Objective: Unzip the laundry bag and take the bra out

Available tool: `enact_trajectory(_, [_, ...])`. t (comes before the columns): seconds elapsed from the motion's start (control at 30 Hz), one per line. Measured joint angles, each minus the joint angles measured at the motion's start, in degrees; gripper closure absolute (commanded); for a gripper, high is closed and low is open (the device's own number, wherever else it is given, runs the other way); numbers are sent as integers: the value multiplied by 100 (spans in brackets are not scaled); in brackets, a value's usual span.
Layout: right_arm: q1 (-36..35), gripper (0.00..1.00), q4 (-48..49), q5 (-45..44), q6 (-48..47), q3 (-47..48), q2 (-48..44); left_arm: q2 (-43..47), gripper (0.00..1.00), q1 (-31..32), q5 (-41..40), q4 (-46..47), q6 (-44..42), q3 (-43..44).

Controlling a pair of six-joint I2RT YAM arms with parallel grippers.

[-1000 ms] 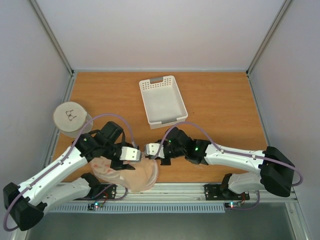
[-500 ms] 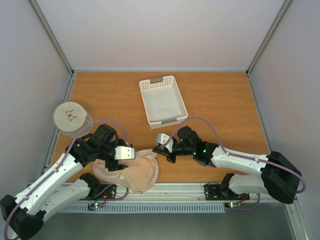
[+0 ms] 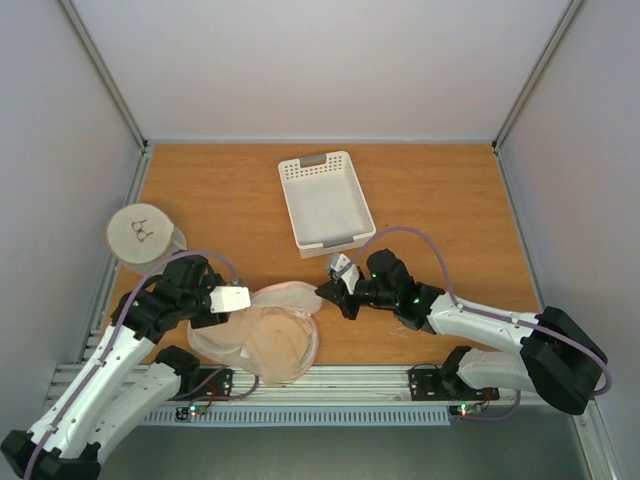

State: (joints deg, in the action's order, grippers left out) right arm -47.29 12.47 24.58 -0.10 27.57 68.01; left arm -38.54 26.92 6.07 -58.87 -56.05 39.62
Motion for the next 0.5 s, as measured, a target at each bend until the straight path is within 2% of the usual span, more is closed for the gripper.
enact_trajectory(0.2, [87, 99, 177, -144, 415, -181, 2, -334, 96, -695, -151, 0, -251, 2])
enact_trajectory(0.23, [96, 99, 199, -166, 450, -199, 13, -417, 99, -787, -164, 2, -269, 4])
enact_trajectory(0.33, [101, 99, 299, -227, 487, -168, 179, -708, 99, -966, -181, -4, -262, 98])
enact_trajectory(0.5, [101, 99, 166, -450, 485, 494, 984, -1115, 99, -1224, -258, -22, 59, 623])
